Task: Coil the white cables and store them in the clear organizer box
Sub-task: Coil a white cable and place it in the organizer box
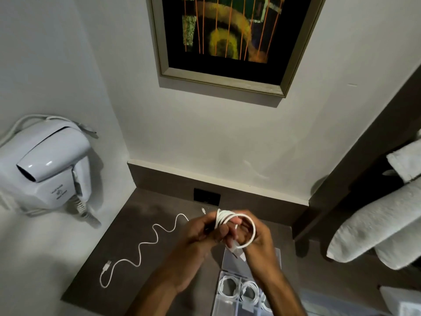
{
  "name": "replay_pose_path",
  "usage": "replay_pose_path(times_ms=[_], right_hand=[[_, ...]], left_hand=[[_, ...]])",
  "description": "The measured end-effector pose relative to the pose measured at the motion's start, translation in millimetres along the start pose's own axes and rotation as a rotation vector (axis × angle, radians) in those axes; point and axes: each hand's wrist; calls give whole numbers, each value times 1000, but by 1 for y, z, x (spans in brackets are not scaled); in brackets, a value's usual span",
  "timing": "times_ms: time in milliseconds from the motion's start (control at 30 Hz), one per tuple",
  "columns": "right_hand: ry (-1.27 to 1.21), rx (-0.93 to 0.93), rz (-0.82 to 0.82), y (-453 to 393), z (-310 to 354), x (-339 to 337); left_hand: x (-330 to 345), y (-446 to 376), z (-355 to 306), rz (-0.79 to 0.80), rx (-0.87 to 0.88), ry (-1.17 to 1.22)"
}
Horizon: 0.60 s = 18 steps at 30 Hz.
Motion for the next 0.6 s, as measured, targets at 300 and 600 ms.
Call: replay_pose_path(times_ms=[300, 600], right_hand=[[-379, 296, 74, 18, 6, 2], [-252, 188, 11, 23, 23, 6]], left_hand=[[-14, 4, 2, -65, -58, -138], [-7, 4, 4, -85, -98, -63]])
Point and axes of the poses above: each hand's wrist, its own y-axis away from the middle knuckle, its own x-axis out of the palm, z = x × y, and after that the axes turned 4 degrees about z, right-handed
